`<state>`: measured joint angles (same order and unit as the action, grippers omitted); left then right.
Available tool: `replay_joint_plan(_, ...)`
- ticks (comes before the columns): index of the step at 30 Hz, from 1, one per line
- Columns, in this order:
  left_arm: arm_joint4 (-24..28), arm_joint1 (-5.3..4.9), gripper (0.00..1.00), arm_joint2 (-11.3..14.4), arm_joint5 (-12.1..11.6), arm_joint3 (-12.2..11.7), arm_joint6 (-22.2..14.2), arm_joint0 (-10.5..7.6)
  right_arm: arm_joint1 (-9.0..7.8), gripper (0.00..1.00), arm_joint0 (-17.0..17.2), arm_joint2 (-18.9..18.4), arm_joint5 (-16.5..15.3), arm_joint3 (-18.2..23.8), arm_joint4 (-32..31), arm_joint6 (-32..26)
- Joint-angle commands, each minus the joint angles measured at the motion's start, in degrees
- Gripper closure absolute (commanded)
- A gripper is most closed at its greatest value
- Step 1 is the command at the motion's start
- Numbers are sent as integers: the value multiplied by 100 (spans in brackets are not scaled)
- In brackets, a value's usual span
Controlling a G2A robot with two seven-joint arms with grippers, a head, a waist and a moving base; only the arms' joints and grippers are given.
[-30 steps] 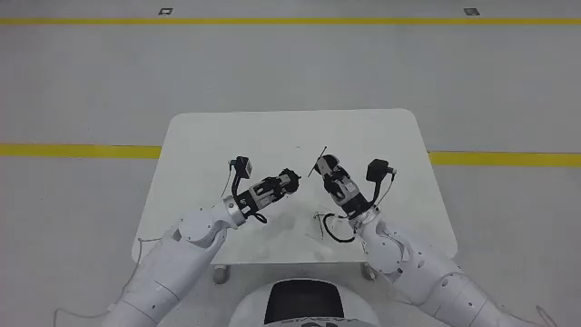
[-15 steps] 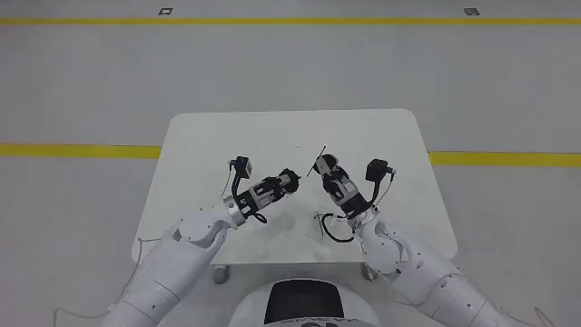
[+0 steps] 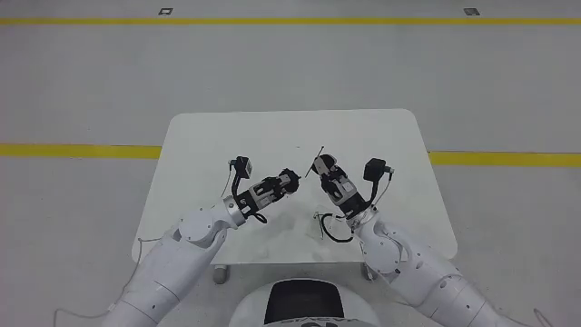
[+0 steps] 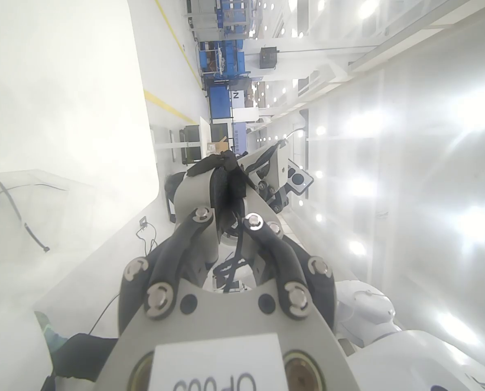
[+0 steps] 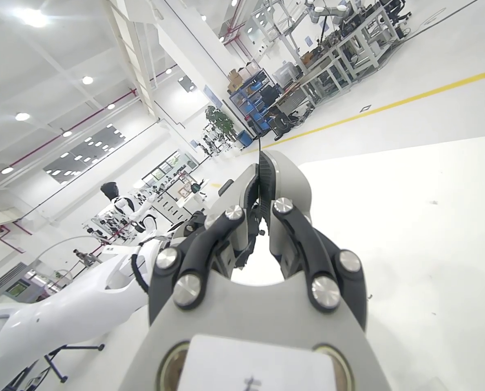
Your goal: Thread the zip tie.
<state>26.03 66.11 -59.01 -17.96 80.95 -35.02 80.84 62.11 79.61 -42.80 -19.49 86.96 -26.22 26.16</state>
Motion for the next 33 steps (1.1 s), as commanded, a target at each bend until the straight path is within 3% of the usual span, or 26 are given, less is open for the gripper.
replay_joint_plan(1,0,0,100,0,0,0,0,0,-1,100,0,1,1,-1,2,3)
replay_joint_plan(33,0,0,100,0,0,0,0,0,152,100,156,-233,1,43,-56,-210)
